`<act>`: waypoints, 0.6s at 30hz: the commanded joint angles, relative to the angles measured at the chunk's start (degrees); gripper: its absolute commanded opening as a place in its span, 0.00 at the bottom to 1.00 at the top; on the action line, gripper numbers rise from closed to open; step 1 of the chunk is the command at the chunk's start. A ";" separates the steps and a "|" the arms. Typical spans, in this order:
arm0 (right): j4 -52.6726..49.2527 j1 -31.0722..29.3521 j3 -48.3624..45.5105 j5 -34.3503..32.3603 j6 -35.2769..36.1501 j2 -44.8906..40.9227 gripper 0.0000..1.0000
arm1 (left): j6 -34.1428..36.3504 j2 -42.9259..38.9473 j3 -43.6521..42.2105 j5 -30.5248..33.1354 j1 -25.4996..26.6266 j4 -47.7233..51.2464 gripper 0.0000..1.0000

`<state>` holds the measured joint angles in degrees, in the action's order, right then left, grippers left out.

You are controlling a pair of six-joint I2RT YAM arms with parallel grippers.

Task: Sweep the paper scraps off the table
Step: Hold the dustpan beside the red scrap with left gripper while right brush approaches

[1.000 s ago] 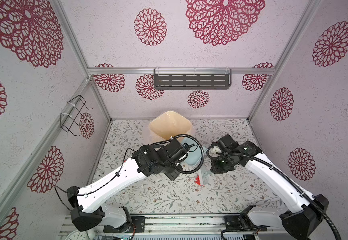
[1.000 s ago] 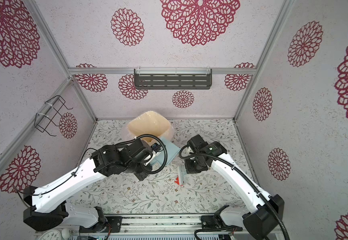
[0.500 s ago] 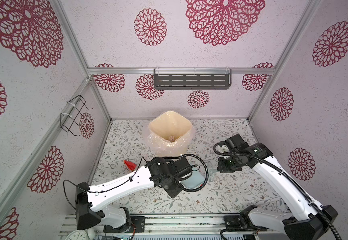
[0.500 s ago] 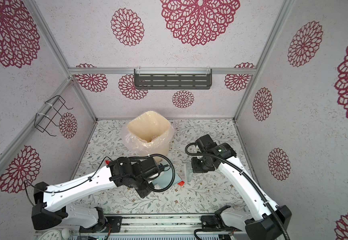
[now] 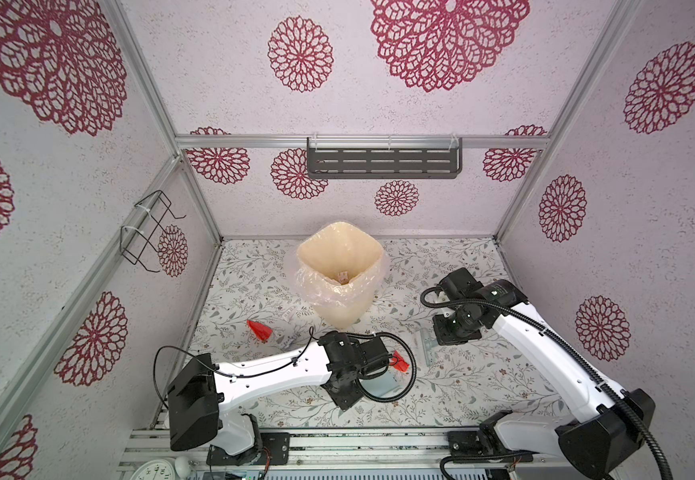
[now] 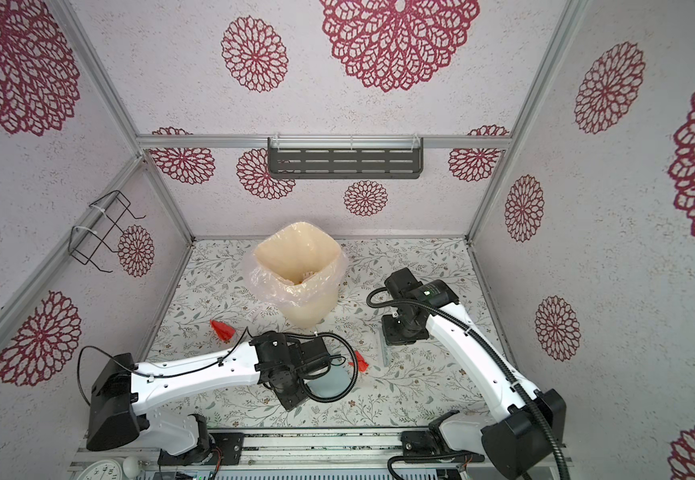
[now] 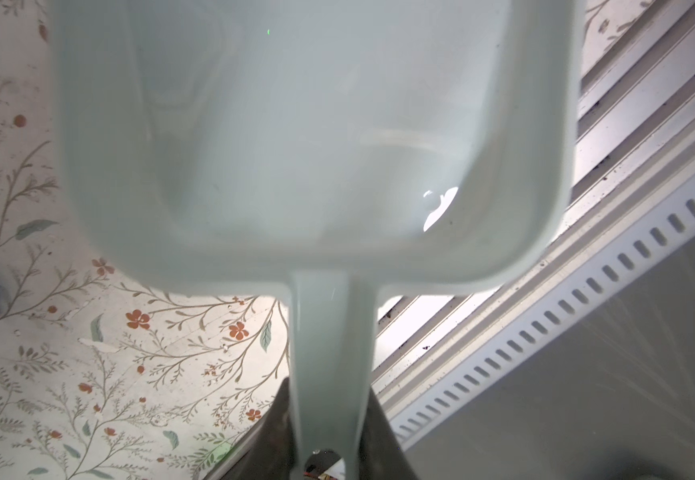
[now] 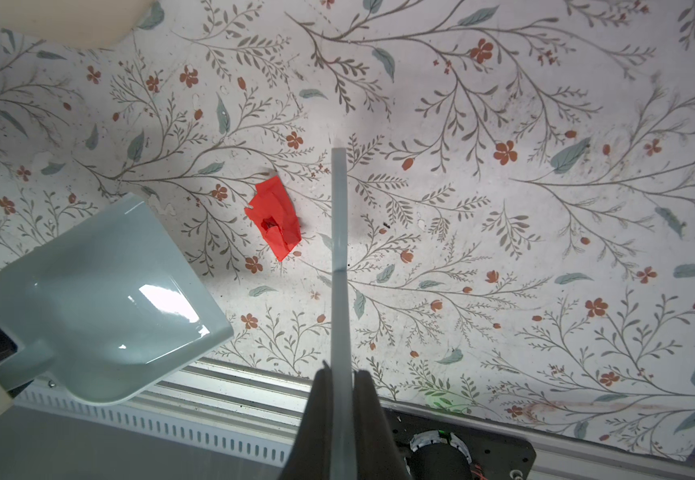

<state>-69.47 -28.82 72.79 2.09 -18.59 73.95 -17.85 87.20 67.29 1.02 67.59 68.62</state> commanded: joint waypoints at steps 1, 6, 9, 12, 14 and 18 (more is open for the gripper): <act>-1.27 -1.14 2.56 -3.33 1.34 1.22 0.00 | 1.48 1.37 -0.68 0.94 0.81 -3.72 0.00; -1.10 -2.94 3.56 -5.35 1.34 3.47 0.00 | 1.82 3.91 -1.26 0.74 0.77 -5.54 0.00; -0.43 -3.91 4.15 -5.80 1.35 4.87 0.00 | 2.40 4.80 -2.12 0.70 0.27 -7.47 0.00; 0.28 -5.03 4.81 -6.17 1.36 6.42 0.00 | 2.46 6.00 -2.51 0.92 -0.69 -9.14 0.00; 0.30 -5.69 5.43 -6.89 1.38 7.37 0.00 | 2.40 6.47 -2.51 1.02 -0.99 -9.86 0.00; 0.82 -6.50 5.54 -7.56 1.74 8.94 0.00 | 2.24 7.26 -3.04 0.37 -1.35 -11.03 0.00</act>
<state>-68.31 -34.76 76.75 -3.36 -17.56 82.74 -16.10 93.84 64.69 1.39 67.07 59.96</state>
